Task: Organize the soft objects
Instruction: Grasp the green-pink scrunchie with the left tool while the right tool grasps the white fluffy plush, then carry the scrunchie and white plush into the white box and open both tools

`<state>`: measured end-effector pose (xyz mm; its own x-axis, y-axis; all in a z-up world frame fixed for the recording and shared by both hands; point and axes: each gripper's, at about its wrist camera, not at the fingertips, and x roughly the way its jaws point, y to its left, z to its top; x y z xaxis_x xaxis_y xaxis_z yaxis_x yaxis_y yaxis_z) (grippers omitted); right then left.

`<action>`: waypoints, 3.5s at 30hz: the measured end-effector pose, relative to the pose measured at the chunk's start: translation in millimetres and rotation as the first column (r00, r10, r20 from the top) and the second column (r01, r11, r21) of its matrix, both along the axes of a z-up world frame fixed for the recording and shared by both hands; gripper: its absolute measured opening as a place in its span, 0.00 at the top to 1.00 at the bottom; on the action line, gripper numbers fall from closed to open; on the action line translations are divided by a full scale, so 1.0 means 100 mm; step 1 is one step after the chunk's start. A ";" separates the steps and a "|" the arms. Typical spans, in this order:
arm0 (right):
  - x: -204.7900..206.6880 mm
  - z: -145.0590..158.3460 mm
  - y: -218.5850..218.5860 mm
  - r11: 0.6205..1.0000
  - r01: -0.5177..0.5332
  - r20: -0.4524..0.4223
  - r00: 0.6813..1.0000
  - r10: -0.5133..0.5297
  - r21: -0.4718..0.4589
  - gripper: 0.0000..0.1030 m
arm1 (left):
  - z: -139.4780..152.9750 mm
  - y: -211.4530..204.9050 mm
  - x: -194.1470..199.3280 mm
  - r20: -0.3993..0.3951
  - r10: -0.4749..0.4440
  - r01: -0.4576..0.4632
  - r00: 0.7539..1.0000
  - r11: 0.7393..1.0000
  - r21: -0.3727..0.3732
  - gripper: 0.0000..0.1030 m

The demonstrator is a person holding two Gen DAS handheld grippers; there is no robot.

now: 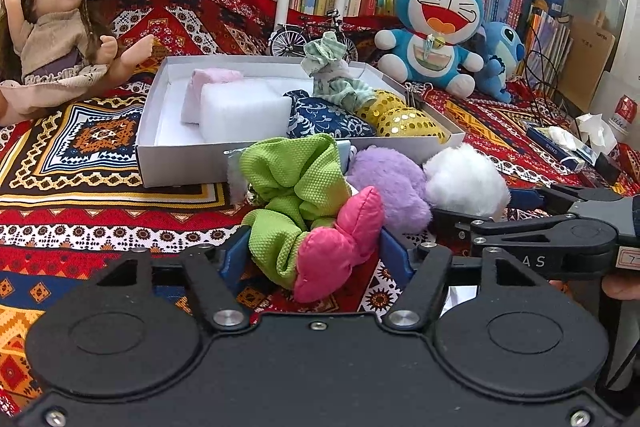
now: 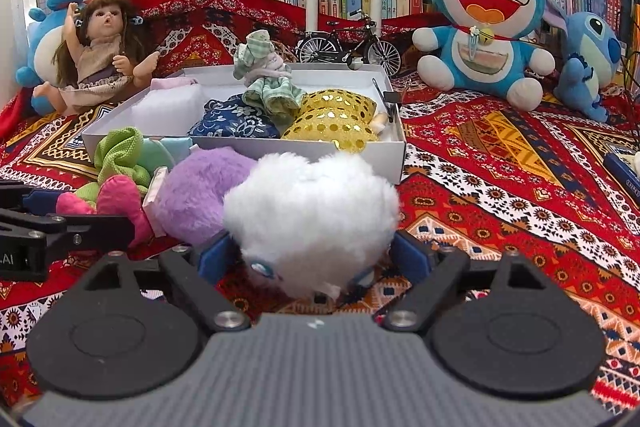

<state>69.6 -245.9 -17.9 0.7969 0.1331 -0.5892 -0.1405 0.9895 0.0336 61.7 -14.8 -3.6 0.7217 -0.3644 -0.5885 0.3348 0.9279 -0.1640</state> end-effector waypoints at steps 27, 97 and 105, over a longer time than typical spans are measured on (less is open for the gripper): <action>-0.09 0.21 -0.05 1.000 0.021 0.030 0.999 -0.022 0.013 0.41 | 0.32 0.19 -0.11 0.122 0.051 -0.055 0.991 0.998 0.034 0.54; 0.41 0.49 -0.12 0.994 0.063 0.018 0.998 -0.065 0.090 0.35 | 0.57 0.37 0.71 0.121 0.116 -0.118 0.986 0.993 0.008 0.54; 0.93 0.90 -0.23 0.978 0.048 0.014 0.999 -0.051 0.203 0.34 | 0.82 0.28 1.18 0.124 0.084 -0.078 0.989 0.996 -0.047 0.54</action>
